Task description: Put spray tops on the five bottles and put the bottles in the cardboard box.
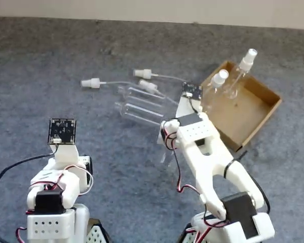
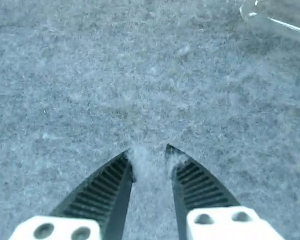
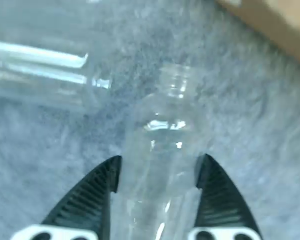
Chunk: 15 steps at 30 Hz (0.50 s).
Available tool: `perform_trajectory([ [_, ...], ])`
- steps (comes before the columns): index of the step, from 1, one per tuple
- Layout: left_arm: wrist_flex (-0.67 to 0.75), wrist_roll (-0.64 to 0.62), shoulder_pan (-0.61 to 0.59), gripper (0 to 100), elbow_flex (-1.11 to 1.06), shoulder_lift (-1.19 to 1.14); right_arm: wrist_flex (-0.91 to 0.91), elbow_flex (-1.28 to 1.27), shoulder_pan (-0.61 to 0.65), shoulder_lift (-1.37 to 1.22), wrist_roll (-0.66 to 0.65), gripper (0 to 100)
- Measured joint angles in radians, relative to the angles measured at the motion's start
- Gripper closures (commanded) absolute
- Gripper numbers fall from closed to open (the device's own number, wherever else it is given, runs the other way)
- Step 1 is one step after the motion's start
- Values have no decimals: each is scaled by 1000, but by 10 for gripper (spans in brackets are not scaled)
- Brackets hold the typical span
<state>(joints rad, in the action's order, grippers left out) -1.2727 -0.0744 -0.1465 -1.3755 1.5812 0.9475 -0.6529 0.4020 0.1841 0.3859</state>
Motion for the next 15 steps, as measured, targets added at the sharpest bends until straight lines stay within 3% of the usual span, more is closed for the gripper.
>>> perform_trajectory([
  [10,2,0,0,944,-3,72,0,-195,-54,213,-629,947],
  [15,2,0,0,944,-3,72,0,-290,-54,236,-824,824],
])
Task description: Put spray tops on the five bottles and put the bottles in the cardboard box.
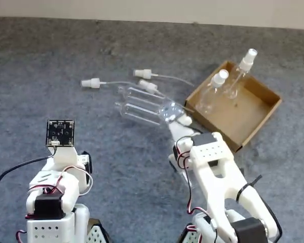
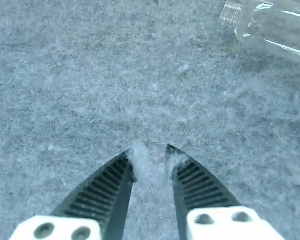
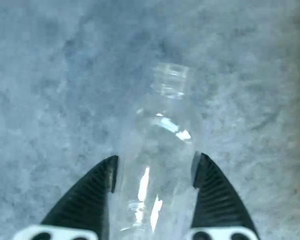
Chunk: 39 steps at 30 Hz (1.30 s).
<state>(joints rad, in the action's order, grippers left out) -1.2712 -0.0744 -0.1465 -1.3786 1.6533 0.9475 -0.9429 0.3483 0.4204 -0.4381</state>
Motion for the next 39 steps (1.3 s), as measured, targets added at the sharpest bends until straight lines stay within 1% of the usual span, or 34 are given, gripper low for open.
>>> perform_trajectory([
  [2,0,0,0,944,0,0,0,-8,0,6,-18,803],
  [10,0,0,0,944,0,0,8,-12,5,12,-25,799],
  [13,0,0,0,944,0,0,71,-11,34,14,-25,793],
  [17,0,0,0,944,0,0,87,-11,55,14,-21,734],
  [20,0,0,0,944,0,0,100,-11,63,12,2,724],
  [25,0,0,0,944,0,0,101,-11,98,12,3,724],
  [28,0,0,0,944,0,0,95,-11,114,12,3,728],
  [30,0,0,0,944,0,0,51,-11,117,12,6,737],
  [32,0,0,0,944,0,0,12,-11,118,12,9,779],
  [35,0,0,0,944,0,0,5,-11,118,12,11,852],
  [39,0,35,0,944,0,0,3,-11,118,12,11,865],
])
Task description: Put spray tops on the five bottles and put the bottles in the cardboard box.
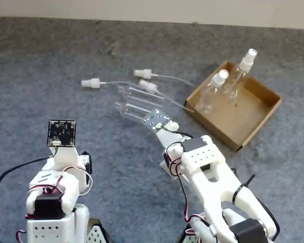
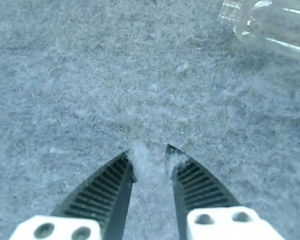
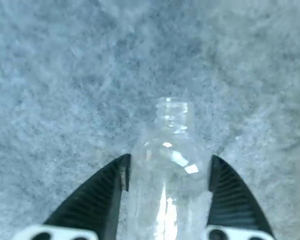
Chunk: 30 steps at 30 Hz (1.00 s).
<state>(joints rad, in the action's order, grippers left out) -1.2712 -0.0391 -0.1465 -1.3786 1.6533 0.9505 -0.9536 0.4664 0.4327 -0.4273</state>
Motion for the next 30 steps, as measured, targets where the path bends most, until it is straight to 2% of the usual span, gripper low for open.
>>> perform_trajectory([
  [9,0,34,0,944,2,0,66,0,-20,8,0,867],
  [13,-21,34,0,944,71,-43,89,-2,-41,51,0,867],
  [23,-37,34,0,940,379,-555,118,-2,-44,471,11,867],
  [30,-40,5,14,939,611,-867,120,-2,-44,717,161,867],
])
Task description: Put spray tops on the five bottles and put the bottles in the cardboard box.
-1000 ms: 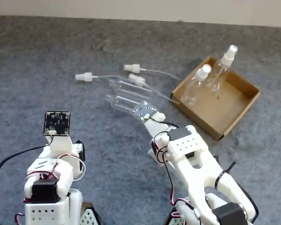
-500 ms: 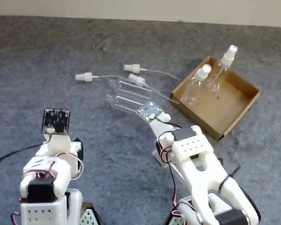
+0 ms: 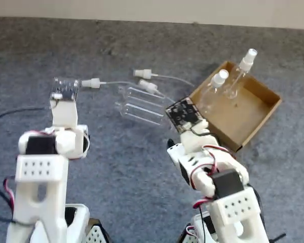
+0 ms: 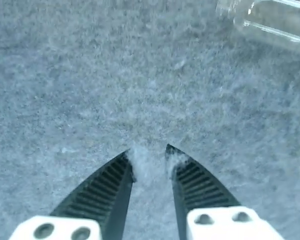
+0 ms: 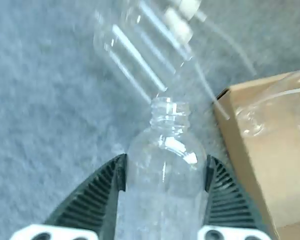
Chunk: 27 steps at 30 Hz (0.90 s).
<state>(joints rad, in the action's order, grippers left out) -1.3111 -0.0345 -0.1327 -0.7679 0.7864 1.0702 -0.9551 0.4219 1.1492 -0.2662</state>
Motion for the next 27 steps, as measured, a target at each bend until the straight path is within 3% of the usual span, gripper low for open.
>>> perform_trajectory([
  [3,0,-123,32,905,92,-123,0,0,0,14,21,867],
  [8,0,-307,69,733,284,-324,-29,-78,0,28,71,867],
  [11,0,-437,71,684,410,-457,-78,-150,0,29,74,867],
  [27,0,-1088,51,674,1160,-1297,-112,-210,0,29,75,867],
])
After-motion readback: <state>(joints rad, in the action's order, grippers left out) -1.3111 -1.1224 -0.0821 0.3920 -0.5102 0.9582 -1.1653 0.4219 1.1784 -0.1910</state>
